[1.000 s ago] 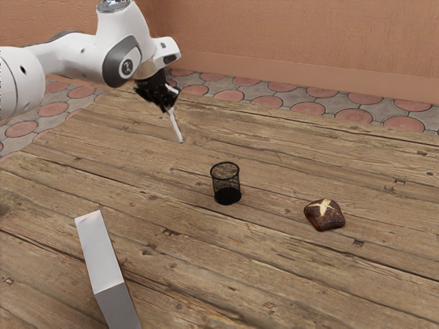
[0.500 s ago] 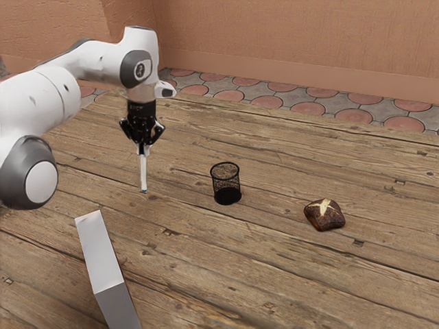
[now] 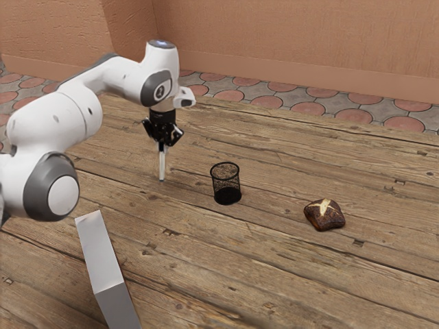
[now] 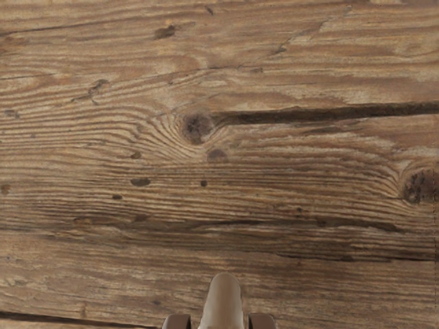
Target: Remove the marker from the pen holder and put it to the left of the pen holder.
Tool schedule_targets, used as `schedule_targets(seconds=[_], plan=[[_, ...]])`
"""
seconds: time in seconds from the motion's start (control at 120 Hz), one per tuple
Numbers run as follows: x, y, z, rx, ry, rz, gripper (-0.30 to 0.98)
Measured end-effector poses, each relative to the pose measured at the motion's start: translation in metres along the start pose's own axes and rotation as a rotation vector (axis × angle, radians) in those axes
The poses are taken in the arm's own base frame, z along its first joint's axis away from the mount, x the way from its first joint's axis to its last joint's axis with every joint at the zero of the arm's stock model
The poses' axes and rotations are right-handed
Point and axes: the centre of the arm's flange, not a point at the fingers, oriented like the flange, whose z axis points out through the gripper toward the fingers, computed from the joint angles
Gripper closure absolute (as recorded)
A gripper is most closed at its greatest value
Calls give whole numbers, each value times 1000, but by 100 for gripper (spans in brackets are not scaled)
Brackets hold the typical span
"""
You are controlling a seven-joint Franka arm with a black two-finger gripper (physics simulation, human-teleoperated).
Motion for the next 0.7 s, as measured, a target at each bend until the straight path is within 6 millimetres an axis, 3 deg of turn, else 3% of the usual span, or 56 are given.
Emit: schedule_targets(seconds=[0.2, 0.258, 0.3, 0.333, 0.458, 0.508, 0.55, 0.633, 0.7], plan=[[8, 4, -8, -24, 83, 56, 28], [4, 3, -24, -19, 102, 70, 21], [-12, 3, -62, -7, 129, 83, 18], [-37, 6, -98, 22, 155, 96, 15], [-139, 9, -272, 47, 320, 71, 8], [-180, 13, -326, 34, 347, 40, 7], [-207, 15, -346, 7, 333, 12, 5], [-239, 23, -342, -69, 253, -26, 4], [-256, -5, -344, -105, 225, -112, 3]])
